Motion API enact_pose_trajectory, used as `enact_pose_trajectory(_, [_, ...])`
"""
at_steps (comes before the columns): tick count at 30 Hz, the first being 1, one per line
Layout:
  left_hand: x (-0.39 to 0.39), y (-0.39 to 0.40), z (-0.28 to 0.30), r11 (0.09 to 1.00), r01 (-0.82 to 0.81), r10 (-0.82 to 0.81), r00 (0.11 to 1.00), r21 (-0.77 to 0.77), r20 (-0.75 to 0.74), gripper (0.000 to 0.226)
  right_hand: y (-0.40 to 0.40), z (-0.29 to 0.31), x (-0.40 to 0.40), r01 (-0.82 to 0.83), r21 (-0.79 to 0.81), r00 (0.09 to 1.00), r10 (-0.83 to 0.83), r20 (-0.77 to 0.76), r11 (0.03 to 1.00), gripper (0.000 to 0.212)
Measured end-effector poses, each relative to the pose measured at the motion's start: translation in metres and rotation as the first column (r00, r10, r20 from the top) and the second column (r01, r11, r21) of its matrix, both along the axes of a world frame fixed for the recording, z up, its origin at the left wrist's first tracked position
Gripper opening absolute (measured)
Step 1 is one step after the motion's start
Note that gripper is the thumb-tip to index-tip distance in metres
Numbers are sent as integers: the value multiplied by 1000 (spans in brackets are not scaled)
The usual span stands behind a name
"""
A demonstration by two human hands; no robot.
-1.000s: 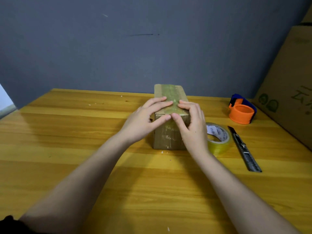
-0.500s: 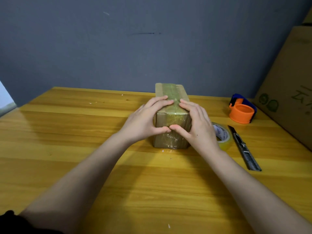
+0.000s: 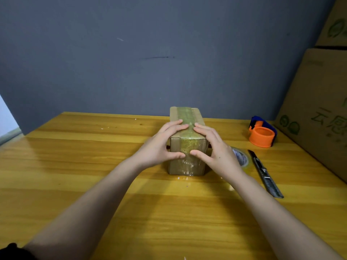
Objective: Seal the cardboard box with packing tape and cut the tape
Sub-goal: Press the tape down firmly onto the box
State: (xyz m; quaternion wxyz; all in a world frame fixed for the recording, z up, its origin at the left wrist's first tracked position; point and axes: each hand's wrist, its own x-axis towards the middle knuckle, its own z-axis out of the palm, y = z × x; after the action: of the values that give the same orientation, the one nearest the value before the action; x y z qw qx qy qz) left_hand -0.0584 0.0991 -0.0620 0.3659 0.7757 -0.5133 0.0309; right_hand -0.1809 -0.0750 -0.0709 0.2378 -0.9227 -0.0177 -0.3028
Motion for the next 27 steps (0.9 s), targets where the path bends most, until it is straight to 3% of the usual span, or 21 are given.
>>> enact_pose_trajectory(12, [1, 1, 10, 997, 18, -15, 999, 71, -47, 87, 1, 8, -3, -26, -13, 987, 24, -159, 1000, 81])
enact_pose_trajectory(17, [8, -2, 17, 988, -133, 134, 991, 76, -15, 89, 15, 13, 10, 103, 122, 982, -81, -170, 987, 64])
enact_pose_trajectory(27, [6, -4, 10, 979, -193, 195, 981, 71, -23, 83, 20, 12, 23, 136, 124, 970, -107, -217, 983, 62])
